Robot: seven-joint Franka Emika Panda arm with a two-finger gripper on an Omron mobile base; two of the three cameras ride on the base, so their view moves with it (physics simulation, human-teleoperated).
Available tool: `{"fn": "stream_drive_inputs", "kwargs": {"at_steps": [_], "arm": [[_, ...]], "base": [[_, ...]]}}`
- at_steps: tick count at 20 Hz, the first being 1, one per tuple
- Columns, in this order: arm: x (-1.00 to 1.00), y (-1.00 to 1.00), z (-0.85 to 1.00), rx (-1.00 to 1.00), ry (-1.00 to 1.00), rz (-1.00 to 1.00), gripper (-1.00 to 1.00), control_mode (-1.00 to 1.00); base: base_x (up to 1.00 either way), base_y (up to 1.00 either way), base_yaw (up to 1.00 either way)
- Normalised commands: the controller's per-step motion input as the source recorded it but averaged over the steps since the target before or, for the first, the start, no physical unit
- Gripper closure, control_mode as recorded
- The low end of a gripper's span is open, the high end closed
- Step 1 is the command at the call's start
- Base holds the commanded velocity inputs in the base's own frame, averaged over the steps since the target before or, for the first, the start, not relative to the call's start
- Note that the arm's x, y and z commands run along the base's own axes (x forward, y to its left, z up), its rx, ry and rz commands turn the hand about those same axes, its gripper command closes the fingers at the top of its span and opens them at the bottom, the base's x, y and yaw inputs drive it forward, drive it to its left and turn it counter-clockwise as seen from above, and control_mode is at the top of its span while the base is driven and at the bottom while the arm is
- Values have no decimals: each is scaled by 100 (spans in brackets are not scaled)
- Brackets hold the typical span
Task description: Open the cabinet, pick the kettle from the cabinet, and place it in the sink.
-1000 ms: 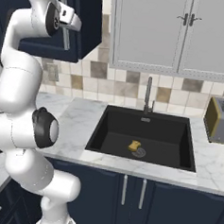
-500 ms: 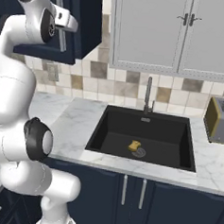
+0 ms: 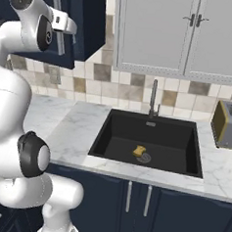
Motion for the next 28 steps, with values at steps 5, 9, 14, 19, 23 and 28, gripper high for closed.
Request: {"fn": "stream_drive_inputs", "kwargs": {"at_steps": [5,9,14,19,23,28], "arm": [[-32,40,4,-1,0,0,100,-100],[-34,40,4,-1,0,0,100,-100],[-36,38,4,-2,0,1,100,-100],[-36,40,4,-3,0,1,100,-100],[-36,42,3,-4,0,2,100,-100],[-37,43,3,-4,0,2,100,-100]], "base": [[0,0,0],[0,0,0],[0,0,0],[0,0,0],[0,0,0],[0,0,0]]}}
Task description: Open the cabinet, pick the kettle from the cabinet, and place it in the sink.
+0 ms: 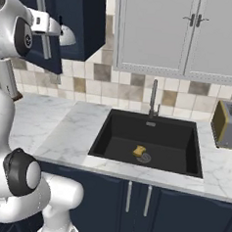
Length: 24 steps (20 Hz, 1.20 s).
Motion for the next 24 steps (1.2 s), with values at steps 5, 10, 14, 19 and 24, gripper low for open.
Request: {"fn": "stream_drive_inputs", "kwargs": {"at_steps": [5,10,14,19,24], "arm": [[-36,44,3,-4,0,2,100,-100],[-37,45,2,-3,0,1,100,-100],[-35,47,1,-3,0,0,100,-100],[-32,47,0,-3,0,0,100,-100],[-26,47,0,-3,0,0,100,-100]], "base": [[0,0,0],[0,0,0],[0,0,0],[0,0,0],[0,0,0]]}}
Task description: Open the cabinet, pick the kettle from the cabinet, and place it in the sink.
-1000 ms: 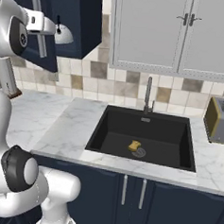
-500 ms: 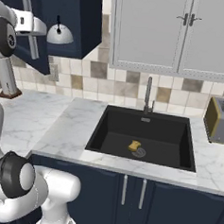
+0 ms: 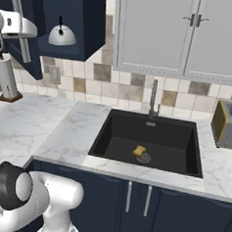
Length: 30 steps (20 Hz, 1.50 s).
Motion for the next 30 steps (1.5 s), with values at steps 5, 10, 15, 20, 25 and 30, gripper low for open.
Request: {"fn": "stream_drive_inputs", "kwargs": {"at_steps": [5,10,15,20,25,30], "arm": [[-21,46,0,-2,0,0,100,-100],[-14,42,0,0,0,0,100,-100],[-11,38,0,0,0,0,100,-100],[-5,25,-2,1,2,0,100,-100],[-1,22,-4,1,1,0,100,-100],[0,13,-6,0,2,0,100,-100]], "base": [[0,0,0],[0,0,0],[0,0,0],[0,0,0],[0,0,0],[0,0,0]]}}
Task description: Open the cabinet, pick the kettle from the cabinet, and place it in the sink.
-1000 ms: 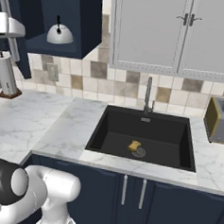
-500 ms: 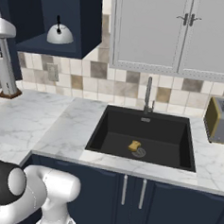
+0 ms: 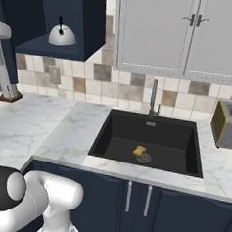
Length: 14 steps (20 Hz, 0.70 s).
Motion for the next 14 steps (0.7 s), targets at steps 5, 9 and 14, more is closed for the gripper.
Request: {"fn": "stream_drive_inputs", "kwargs": {"at_steps": [5,9,14], "arm": [[-4,7,-7,0,2,0,-100,-100],[-29,-4,-1,0,0,0,-100,-100],[-40,-4,0,0,-1,0,-100,-100]], "base": [[0,0,0],[0,0,0],[0,0,0]]}}
